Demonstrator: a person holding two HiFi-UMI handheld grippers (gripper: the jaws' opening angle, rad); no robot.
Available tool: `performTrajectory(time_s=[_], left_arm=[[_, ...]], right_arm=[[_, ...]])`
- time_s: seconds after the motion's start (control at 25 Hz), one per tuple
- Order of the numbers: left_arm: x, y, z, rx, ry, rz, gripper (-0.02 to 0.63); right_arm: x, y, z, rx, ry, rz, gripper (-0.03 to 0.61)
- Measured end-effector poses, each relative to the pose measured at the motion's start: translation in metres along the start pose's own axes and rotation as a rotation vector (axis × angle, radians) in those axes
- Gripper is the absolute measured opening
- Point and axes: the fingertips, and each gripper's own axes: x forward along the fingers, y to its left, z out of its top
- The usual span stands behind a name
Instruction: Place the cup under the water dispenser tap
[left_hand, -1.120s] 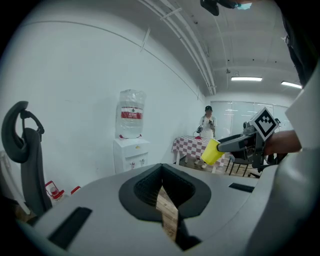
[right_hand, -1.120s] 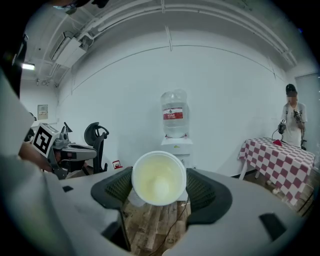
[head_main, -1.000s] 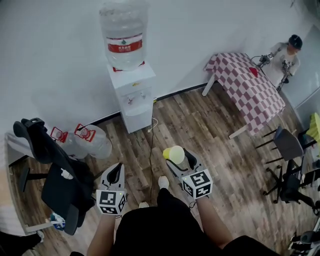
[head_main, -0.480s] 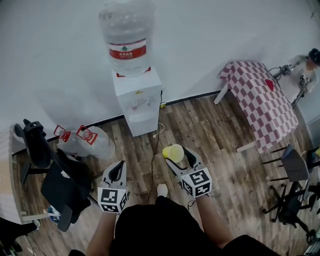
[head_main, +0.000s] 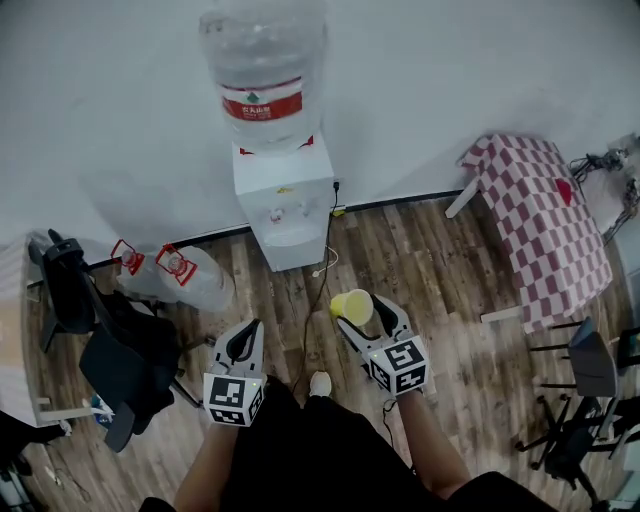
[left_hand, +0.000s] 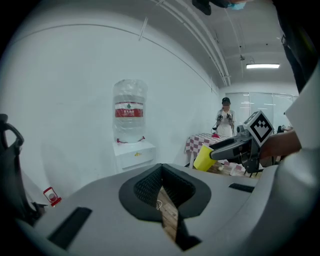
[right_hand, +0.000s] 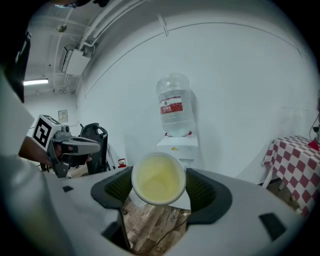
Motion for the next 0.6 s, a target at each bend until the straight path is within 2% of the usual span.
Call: performTrajectory(time_s=[0.24, 0.6], left_arm=[[0.02, 0.02, 0.007, -0.02, 0.011, 0.016, 0.014], [0.059, 0.061, -0.002, -0.03, 0.037, -0.031, 0.014]], right_arm=[[0.032, -0.008, 0.016, -0.024, 0.019, 0.033, 0.345], [0.092, -0.001, 0.023, -0.023, 0.038, 0.022, 0.345]])
